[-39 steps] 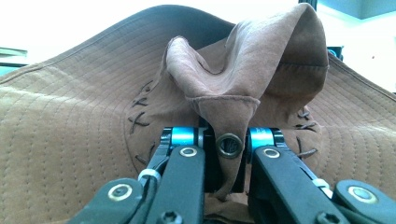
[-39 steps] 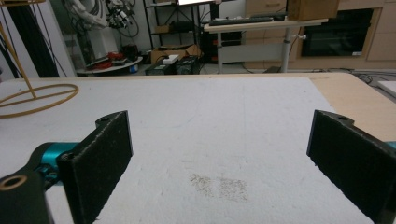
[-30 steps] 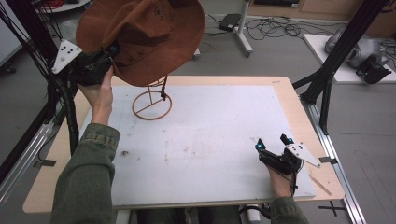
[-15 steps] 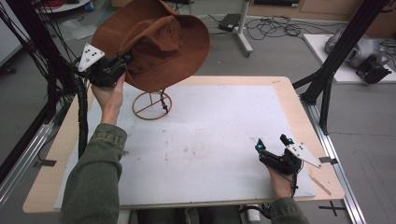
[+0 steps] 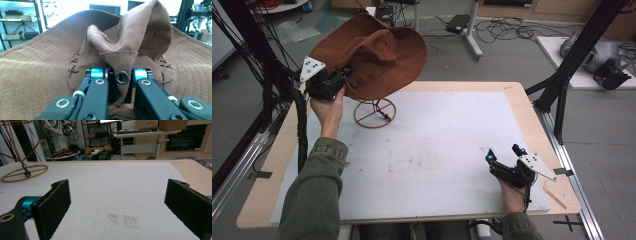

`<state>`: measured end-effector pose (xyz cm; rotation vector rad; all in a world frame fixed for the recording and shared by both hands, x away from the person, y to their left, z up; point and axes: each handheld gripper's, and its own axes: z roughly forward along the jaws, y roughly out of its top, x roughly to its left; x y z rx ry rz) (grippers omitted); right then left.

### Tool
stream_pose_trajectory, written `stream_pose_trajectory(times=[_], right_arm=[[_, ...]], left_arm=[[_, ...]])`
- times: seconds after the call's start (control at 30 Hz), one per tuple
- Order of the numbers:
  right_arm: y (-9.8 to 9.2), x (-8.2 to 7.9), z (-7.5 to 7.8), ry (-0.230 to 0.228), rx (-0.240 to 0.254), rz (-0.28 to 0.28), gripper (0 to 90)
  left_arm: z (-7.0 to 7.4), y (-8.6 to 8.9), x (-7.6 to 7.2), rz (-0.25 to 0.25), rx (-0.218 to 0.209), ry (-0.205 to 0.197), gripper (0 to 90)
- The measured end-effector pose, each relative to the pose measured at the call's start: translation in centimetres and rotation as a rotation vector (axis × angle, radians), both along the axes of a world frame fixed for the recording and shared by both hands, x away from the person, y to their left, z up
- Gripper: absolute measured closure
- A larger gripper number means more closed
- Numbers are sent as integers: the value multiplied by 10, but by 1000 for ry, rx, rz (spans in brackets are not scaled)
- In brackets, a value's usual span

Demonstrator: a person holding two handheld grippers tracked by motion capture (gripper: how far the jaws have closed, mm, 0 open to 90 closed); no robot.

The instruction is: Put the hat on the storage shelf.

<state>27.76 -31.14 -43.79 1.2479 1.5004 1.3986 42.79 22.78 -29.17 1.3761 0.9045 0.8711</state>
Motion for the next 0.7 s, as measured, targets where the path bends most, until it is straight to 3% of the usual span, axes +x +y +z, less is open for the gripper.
stream_pose_trajectory(times=[0.27,0.37,0.7], right_arm=[[0,0,0,2,-2,-1,61],[0,0,0,1,-3,-1,61],[1,1,-1,5,-9,0,61]], left_arm=[[1,-1,-3,-4,-1,-7,804],[2,-1,-3,0,17,-13,770],[3,-5,-5,-1,39,-39,368]])
